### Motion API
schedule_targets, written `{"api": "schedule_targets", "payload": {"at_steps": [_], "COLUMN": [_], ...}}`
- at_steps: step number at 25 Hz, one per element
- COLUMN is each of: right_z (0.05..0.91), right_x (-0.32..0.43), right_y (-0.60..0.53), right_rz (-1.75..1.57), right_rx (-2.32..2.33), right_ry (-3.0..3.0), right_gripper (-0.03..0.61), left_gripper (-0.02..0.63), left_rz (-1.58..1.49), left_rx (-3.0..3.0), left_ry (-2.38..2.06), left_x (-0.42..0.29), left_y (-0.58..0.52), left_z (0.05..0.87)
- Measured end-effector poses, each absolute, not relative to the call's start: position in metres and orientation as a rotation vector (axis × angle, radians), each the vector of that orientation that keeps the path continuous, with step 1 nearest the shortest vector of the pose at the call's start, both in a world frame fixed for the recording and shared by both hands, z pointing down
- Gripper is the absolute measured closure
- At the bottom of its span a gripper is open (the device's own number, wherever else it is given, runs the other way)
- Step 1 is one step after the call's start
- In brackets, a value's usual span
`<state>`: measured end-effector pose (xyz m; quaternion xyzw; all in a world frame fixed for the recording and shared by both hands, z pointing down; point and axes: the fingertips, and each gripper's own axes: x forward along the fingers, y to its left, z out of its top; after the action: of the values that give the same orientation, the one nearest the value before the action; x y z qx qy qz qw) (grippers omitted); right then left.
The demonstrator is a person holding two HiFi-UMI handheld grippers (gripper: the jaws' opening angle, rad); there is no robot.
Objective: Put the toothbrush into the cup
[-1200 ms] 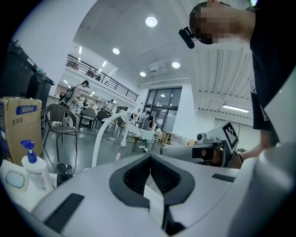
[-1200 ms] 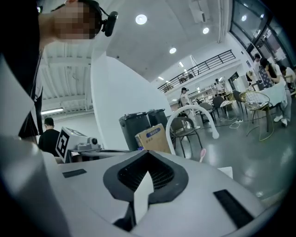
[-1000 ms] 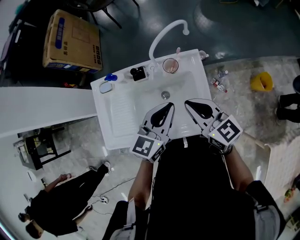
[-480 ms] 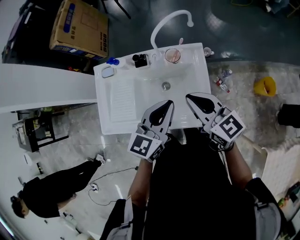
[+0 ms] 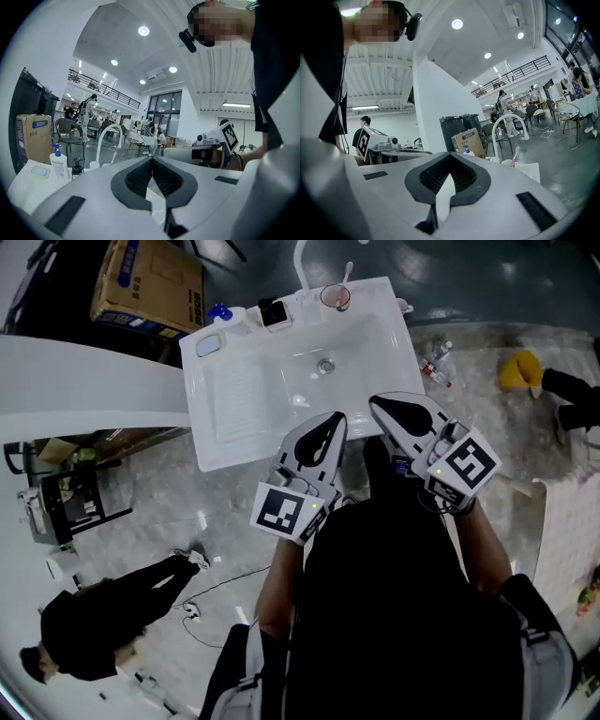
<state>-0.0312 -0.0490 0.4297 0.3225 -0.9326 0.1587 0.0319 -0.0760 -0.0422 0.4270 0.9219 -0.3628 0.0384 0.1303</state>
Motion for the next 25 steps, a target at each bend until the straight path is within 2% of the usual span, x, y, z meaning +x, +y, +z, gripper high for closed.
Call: {"api": "schedule_targets", "payload": {"at_steps": [12, 25], "right_z": [0.416, 0.401], "right_x": [-0.072, -0.048], "right_y": [0.131, 0.172], "right_rz": [0.447, 0.392], "right_rx": [1.098, 1.142], "right_ry": [-2.826, -2.814], "right_gripper": [0.565, 0.566], "left_gripper": [0.603, 0.604], "left_rz": [0.088, 0.090], "left_rx": [2.699, 2.717], "left_ry": [-1.000, -1.016], "left_x": [-0.138, -0.127], "left_y": [0.137, 0.179], "left_z": [0.431, 0.419]}}
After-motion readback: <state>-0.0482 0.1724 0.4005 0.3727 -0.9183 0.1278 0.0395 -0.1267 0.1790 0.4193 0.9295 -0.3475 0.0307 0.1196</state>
